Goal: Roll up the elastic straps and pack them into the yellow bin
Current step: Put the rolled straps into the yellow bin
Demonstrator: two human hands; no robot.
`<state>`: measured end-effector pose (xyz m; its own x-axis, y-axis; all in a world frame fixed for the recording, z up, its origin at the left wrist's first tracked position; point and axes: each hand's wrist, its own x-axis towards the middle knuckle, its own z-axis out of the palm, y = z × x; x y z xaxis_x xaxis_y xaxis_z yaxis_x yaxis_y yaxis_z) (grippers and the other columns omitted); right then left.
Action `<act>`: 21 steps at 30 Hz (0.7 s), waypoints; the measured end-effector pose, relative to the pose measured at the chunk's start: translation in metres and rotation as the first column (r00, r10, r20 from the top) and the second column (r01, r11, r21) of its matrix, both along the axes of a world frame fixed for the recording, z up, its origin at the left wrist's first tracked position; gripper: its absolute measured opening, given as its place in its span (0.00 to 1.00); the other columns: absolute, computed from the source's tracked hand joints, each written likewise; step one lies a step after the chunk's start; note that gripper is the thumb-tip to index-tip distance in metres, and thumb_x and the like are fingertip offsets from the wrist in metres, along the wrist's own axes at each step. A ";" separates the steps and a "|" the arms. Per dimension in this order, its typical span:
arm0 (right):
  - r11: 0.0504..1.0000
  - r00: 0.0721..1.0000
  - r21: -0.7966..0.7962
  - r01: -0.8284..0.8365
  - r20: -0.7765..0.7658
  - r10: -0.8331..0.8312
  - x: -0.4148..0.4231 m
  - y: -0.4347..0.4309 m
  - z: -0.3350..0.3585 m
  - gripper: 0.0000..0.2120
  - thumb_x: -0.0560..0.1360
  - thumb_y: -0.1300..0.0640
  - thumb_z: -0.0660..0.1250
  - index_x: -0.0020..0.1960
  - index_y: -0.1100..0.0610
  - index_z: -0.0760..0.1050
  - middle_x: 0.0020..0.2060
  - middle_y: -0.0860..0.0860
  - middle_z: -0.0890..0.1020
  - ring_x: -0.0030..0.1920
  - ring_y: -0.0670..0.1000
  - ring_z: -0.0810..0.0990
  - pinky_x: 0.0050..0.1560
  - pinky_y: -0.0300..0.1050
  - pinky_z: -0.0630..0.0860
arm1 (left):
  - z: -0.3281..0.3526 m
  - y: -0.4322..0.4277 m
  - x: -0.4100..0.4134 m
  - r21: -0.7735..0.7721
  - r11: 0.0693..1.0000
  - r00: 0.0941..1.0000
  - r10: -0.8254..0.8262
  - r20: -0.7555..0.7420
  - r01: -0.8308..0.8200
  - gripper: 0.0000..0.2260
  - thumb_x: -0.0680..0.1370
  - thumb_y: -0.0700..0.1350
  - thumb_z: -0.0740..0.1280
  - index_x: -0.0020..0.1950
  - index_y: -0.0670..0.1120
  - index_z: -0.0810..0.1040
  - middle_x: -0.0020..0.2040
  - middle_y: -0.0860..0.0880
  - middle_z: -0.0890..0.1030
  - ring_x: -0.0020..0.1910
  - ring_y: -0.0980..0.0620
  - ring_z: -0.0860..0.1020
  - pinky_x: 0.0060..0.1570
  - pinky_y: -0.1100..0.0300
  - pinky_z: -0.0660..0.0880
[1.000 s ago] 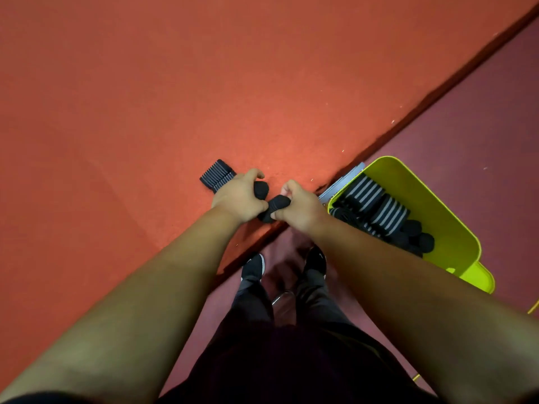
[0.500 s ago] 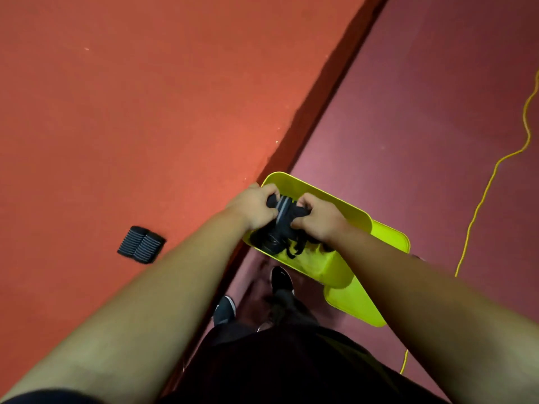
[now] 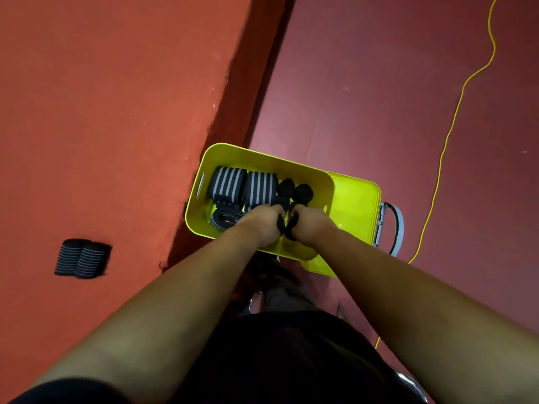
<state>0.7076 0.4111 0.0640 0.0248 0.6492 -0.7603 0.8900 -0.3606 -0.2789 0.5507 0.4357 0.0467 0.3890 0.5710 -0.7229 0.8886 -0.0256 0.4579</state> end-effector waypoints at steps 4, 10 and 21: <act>1.000 1.000 0.013 0.017 0.015 -0.017 -0.005 0.008 -0.018 0.15 0.80 0.57 0.70 0.67 0.54 0.79 0.60 0.59 0.83 0.61 0.60 0.83 0.49 0.45 0.71 | -0.017 0.002 0.005 0.071 0.997 0.999 0.036 -0.006 -0.035 0.12 0.80 0.40 0.69 0.63 0.49 0.76 0.56 0.44 0.80 0.54 0.39 0.80 0.59 0.40 0.79; 0.999 0.999 -0.026 0.022 0.035 -0.021 -0.004 0.015 -0.038 0.16 0.81 0.56 0.69 0.69 0.50 0.80 0.65 0.58 0.80 0.66 0.58 0.79 0.56 0.46 0.75 | -0.038 0.007 0.010 0.104 0.994 0.999 0.034 -0.026 -0.031 0.17 0.78 0.36 0.72 0.57 0.52 0.69 0.58 0.45 0.66 0.42 0.40 0.77 0.51 0.42 0.79; 0.948 0.934 -0.088 -0.308 0.161 0.318 -0.005 0.024 -0.047 0.17 0.85 0.58 0.65 0.74 0.57 0.75 0.71 0.60 0.76 0.72 0.62 0.74 0.72 0.52 0.73 | -0.057 -0.002 0.020 0.067 0.997 0.997 0.047 -0.057 -0.043 0.16 0.79 0.28 0.66 0.62 0.42 0.73 0.70 0.38 0.66 0.45 0.36 0.78 0.57 0.39 0.79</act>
<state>0.7022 0.4352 0.0170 -0.0395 0.5983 -0.8003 0.9927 -0.0676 -0.0996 0.5705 0.4339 -0.0102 0.3200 0.6339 -0.7041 0.9147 -0.0132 0.4039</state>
